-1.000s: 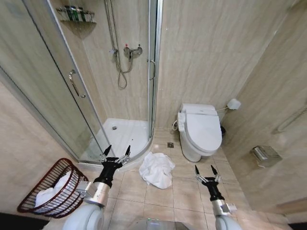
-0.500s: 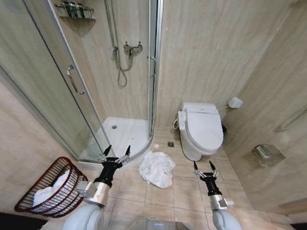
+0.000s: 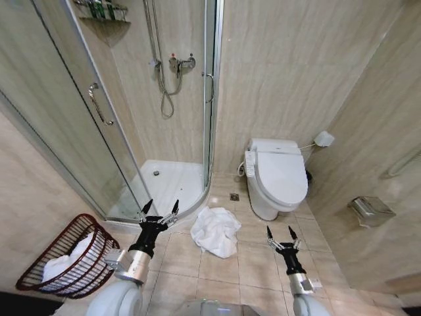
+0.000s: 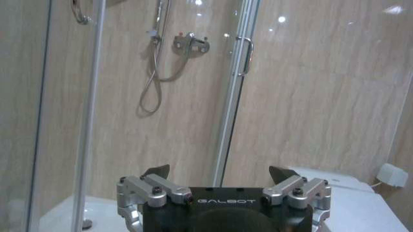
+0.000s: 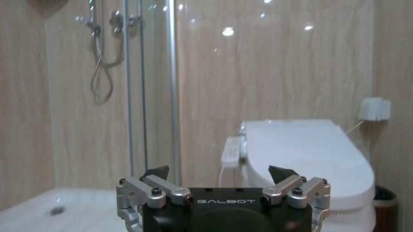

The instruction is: Discard the used towel into the hamper.

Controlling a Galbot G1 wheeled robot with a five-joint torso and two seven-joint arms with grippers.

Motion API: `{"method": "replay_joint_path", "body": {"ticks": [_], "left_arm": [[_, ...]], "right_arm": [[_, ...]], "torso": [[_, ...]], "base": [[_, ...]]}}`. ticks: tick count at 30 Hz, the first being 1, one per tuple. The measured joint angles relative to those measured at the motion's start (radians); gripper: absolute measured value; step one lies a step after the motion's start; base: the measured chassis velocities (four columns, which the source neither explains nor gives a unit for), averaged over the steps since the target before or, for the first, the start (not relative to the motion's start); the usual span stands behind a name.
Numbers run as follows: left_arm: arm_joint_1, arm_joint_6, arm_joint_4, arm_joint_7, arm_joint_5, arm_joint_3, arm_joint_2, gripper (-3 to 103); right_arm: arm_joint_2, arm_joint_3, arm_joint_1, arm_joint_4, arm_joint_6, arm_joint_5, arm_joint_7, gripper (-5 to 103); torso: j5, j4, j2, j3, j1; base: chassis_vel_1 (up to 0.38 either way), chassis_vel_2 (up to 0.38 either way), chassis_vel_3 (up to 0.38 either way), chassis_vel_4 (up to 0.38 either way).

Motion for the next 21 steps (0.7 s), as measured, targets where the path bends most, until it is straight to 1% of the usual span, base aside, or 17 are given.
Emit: {"method": "replay_joint_path", "body": {"ticks": [2,3,4,7,13,15,21], "left_arm": [[0.0,0.0,0.0,0.0,0.0,0.0,0.0,100],[0.0,0.0,0.0,0.0,0.0,0.0,0.0,100],[0.0,0.0,0.0,0.0,0.0,0.0,0.0,100],[0.0,0.0,0.0,0.0,0.0,0.0,0.0,100],[0.0,0.0,0.0,0.0,0.0,0.0,0.0,100],[0.0,0.0,0.0,0.0,0.0,0.0,0.0,100],[0.0,0.0,0.0,0.0,0.0,0.0,0.0,100]], "right_arm": [[0.032,-0.012,-0.004,0.008,-0.005,-0.043,0.0,100],[0.032,-0.012,-0.004,0.008,-0.005,-0.043,0.0,100],[0.054,-0.017,0.0,0.008,-0.003,-0.07,0.0,100],[0.091,-0.027,0.02,-0.03,0.042,-0.115,0.0,100],[0.095,-0.036,-0.005,-0.049,0.079,-0.114,-0.006,100],[0.099,-0.03,-0.008,-0.056,0.094,-0.094,-0.008,100],[0.114,-0.028,-0.003,-0.074,0.113,-0.082,-0.013,100]], "torso": [[0.0004,-0.0001,-0.011,-0.006,-0.005],[0.0004,-0.0001,-0.011,-0.006,-0.005],[0.0003,-0.0001,-0.018,-0.01,-0.008],[0.0005,0.0003,-0.035,-0.019,-0.015],[0.0003,-0.0003,-0.059,-0.033,-0.026],[0.0003,-0.0002,-0.071,-0.04,-0.031],[0.0004,-0.0001,-0.093,-0.052,-0.041]], "base": [[0.0,0.0,0.0,0.0],[0.0,0.0,0.0,0.0],[0.0,0.0,0.0,0.0],[0.0,0.0,0.0,0.0],[0.0,0.0,0.0,0.0],[0.0,0.0,0.0,0.0],[0.0,0.0,0.0,0.0]]}}
